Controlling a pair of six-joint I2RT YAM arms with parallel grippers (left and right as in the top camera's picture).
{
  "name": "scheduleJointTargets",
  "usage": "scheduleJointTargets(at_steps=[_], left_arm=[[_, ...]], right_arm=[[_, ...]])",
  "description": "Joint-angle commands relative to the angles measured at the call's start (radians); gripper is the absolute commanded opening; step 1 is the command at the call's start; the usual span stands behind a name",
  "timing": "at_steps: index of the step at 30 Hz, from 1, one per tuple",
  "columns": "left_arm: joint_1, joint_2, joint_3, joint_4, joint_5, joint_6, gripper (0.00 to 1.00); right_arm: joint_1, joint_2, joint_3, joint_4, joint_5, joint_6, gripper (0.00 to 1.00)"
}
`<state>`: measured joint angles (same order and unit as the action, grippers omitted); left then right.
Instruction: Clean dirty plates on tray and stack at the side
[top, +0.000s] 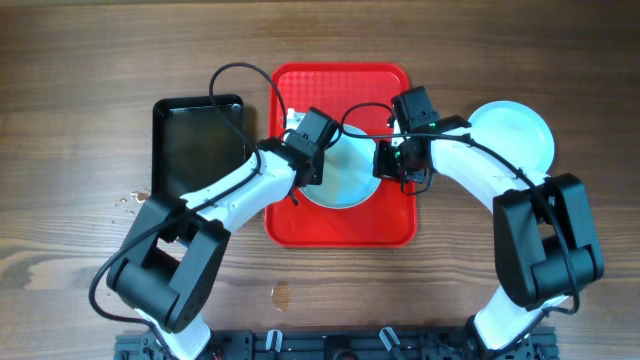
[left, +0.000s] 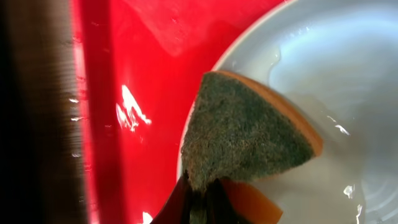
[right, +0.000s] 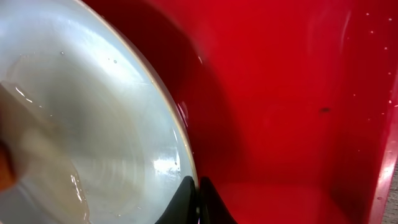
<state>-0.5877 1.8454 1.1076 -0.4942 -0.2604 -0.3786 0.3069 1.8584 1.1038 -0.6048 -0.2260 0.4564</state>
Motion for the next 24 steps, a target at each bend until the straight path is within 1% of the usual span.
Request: scheduleJointTargets(at_steps=[1, 4, 7, 11, 14, 17, 20, 22, 24], left_arm=[[0.034, -0.064, 0.039, -0.085, -0.22, -0.027, 0.04], [0.043, -0.12, 0.041, -0.11, -0.218, -0.052, 0.04], [0.07, -0.182, 0.041, -0.146, -0.169, -0.053, 0.04], [0.125, -0.271, 0.041, -0.202, -0.082, -0.053, 0.04], [0.21, -0.359, 0.041, -0.271, -0.031, -0.052, 0.04], [0.306, -0.386, 0.035, -0.329, -0.012, -0.051, 0.04], [0.39, -0.38, -0.013, -0.324, 0.0, -0.043, 0.04], [0.442, -0.372, -0.071, -0.284, 0.024, -0.041, 0.04], [0.479, -0.365, -0.129, -0.227, 0.063, -0.011, 0.04]], right_arm=[[-0.023, -0.017, -0.017, -0.024, 0.131, 0.022, 0.04], [-0.023, -0.017, -0.017, -0.019, 0.131, 0.021, 0.04], [-0.023, -0.017, -0.017, -0.008, 0.13, 0.001, 0.04], [-0.023, -0.019, -0.016, 0.022, 0.127, -0.092, 0.04], [-0.023, -0.024, -0.016, 0.047, 0.078, -0.204, 0.04], [-0.022, -0.029, -0.016, 0.06, 0.043, -0.28, 0.04], [-0.022, -0.036, -0.015, 0.07, 0.05, -0.3, 0.04], [-0.017, -0.055, -0.014, 0.074, 0.071, -0.304, 0.04], [-0.006, -0.088, -0.014, 0.078, 0.122, -0.302, 0.04]])
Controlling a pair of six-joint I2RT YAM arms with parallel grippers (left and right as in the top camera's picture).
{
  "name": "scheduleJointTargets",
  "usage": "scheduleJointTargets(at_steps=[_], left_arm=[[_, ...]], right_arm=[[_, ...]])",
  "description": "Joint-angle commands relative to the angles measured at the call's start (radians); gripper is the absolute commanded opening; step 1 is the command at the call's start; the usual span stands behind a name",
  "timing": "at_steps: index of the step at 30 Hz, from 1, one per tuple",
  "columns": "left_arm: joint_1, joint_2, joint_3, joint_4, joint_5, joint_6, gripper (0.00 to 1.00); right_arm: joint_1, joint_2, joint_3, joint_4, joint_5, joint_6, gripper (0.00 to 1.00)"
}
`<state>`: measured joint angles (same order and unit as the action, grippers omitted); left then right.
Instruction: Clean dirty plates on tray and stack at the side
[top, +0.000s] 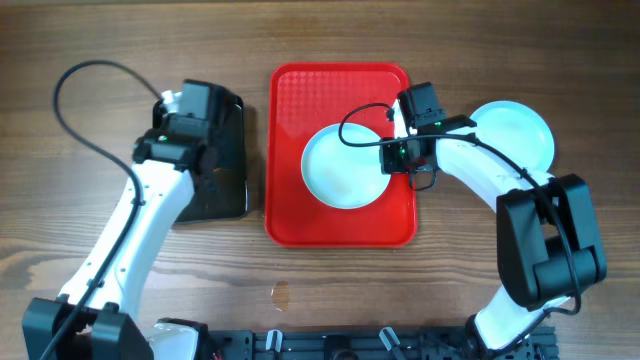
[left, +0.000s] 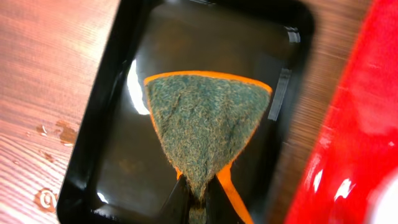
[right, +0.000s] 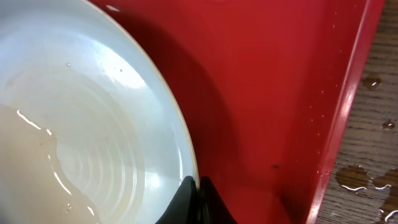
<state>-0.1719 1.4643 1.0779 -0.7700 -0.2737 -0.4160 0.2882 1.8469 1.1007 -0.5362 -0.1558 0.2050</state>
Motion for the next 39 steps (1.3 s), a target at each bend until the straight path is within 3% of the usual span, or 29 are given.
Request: scheduleJointTargets(at_steps=[1, 7, 9, 12, 13, 15, 39], left_arm=[[0.08, 0.02, -0.128, 0.077, 0.091, 0.028, 0.04], [0.124, 0.024, -0.24, 0.218, 0.154, 0.027, 0.05], [0.124, 0.024, -0.246, 0.234, 0.154, 0.027, 0.15], [0.124, 0.023, -0.246, 0.24, 0.154, 0.027, 0.56], [0.124, 0.023, -0.246, 0.24, 0.154, 0.027, 0.62], [0.124, 0.023, -0.246, 0.239, 0.154, 0.027, 1.0], [0.124, 0.023, -0.246, 0.239, 0.154, 0.027, 1.0]], right_arm=[[0.026, -0.109, -0.01, 0.009, 0.092, -0.05, 0.05], [0.171, -0.305, -0.011, 0.009, 0.414, -0.053, 0.04], [0.243, -0.361, -0.011, 0.009, 0.557, -0.057, 0.04], [0.33, -0.409, -0.011, 0.009, 0.748, -0.057, 0.04], [0.352, -0.415, -0.011, 0.008, 0.796, -0.059, 0.04], [0.385, -0.418, -0.011, 0.009, 0.872, -0.076, 0.04], [0.562, -0.418, -0.011, 0.004, 1.217, -0.163, 0.04]])
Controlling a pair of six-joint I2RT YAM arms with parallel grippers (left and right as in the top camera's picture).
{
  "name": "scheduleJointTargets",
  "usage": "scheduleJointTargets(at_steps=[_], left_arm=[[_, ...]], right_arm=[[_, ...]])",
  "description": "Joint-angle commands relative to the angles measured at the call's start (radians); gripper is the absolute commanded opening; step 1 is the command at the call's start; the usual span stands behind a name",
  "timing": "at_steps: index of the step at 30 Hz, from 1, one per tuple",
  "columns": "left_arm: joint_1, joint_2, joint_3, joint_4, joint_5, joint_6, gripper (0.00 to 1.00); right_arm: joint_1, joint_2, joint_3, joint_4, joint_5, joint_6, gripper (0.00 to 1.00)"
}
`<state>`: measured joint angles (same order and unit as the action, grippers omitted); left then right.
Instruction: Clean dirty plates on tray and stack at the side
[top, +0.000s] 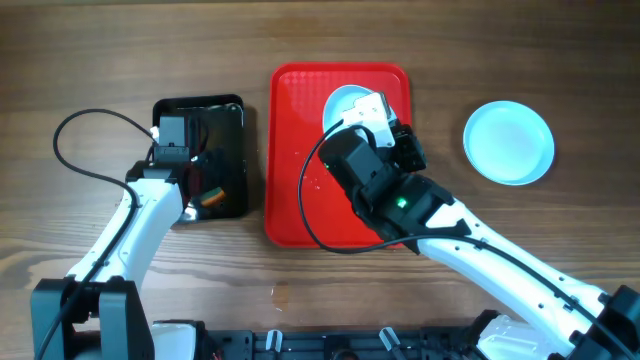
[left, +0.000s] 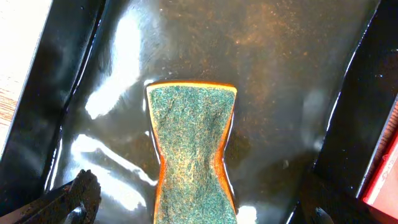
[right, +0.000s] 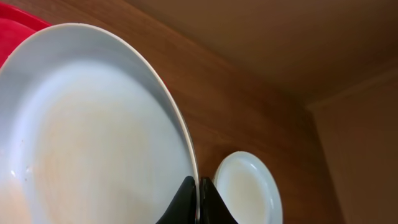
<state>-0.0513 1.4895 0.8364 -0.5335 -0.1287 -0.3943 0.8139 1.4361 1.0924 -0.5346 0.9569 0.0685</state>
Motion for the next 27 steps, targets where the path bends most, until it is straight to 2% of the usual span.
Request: scheduleJointTargets(at_steps=[1, 6, 12, 27], left_arm=[[0.004, -0.002, -0.004, 0.003, 0.009, 0.005, 1.0], [0.004, -0.002, -0.004, 0.003, 0.009, 0.005, 1.0], [0.004, -0.002, -0.004, 0.003, 0.009, 0.005, 1.0], [0.004, -0.002, -0.004, 0.003, 0.009, 0.005, 1.0]], right_arm=[[0.06, -0.007, -0.002, 0.003, 0.136, -0.045, 0.04], [0.163, -0.002, -0.003, 0.003, 0.255, -0.065, 0.04], [0.165, -0.002, -0.003, 0.003, 0.323, -0.068, 0.04], [0.165, -0.002, -0.003, 0.006, 0.325, -0.069, 0.04]])
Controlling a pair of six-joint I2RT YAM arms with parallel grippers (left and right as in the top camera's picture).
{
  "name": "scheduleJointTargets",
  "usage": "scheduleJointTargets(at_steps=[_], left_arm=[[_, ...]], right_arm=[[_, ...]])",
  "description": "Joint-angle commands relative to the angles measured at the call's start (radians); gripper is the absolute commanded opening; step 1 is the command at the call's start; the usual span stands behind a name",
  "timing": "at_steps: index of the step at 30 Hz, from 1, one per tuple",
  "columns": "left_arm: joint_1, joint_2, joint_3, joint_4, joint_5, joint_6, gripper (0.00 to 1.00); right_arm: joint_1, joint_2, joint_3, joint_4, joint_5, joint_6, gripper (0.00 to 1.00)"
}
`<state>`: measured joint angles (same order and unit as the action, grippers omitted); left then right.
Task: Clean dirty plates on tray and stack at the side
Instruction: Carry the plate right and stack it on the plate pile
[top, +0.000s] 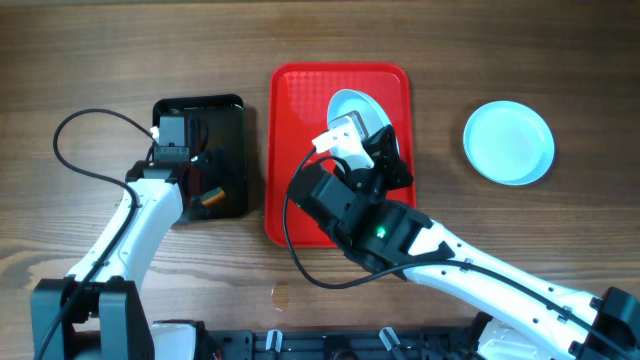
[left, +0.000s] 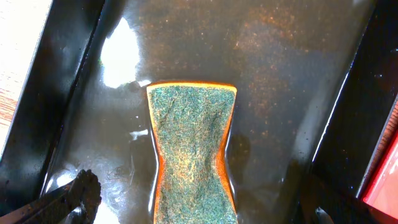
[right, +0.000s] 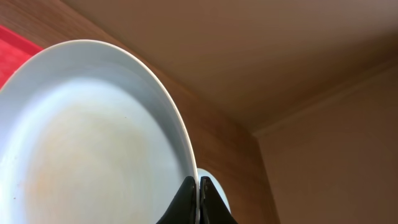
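My right gripper is shut on the rim of a white plate. It holds the plate tipped up on edge above the red tray; in the overhead view the plate shows as a narrow oval over the tray's far part. Another white plate lies flat on the table to the right. The green-and-orange sponge lies in the water of the black tray. My left gripper is open, with a finger on each side of the sponge and clear of it.
The black tray stands left of the red tray with a narrow strip of wooden table between them. The right arm's body reaches over the red tray's near edge. Water drops mark the wood by the black tray.
My right gripper has tipped the plate more steeply and its arm sits further left over the red tray. The left gripper stays open over the sponge; only the water's glare has shifted.
My left gripper first held the sponge on the plate in the red tray while the right gripped the plate's rim. Then the sponge hung over the black tray. Later it lay in the black tray with the left gripper open, and the right held the plate raised on edge, as now.
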<state>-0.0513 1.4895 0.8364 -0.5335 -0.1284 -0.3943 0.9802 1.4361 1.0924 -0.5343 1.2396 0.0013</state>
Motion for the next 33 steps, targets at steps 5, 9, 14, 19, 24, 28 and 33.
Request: scheduleJointTargets(at_steps=[5, 9, 14, 19, 24, 28, 33], left_arm=[[0.004, -0.002, -0.004, 0.003, 0.009, 0.005, 1.0], [0.004, -0.002, -0.004, 0.003, 0.008, 0.005, 1.0], [0.004, -0.002, -0.004, 0.003, 0.008, 0.005, 1.0], [0.004, -0.002, -0.004, 0.003, 0.009, 0.005, 1.0], [0.004, -0.002, -0.004, 0.003, 0.008, 0.005, 1.0], [0.004, -0.002, -0.004, 0.003, 0.009, 0.005, 1.0], [0.004, -0.002, -0.004, 0.003, 0.008, 0.005, 1.0]], right_arm=[[-0.005, 0.002, -0.004, 0.02, 0.061, -0.003, 0.04], [0.001, 0.003, -0.004, 0.027, 0.066, 0.007, 0.04], [-0.006, 0.007, -0.004, 0.04, 0.032, -0.023, 0.04], [-0.024, 0.013, -0.004, 0.042, -0.023, -0.026, 0.04], [-0.026, 0.008, -0.004, 0.04, -0.006, -0.013, 0.04], [-0.071, 0.015, -0.004, 0.04, -0.092, -0.019, 0.04], [-0.116, 0.013, -0.005, -0.004, -0.261, 0.076, 0.04]])
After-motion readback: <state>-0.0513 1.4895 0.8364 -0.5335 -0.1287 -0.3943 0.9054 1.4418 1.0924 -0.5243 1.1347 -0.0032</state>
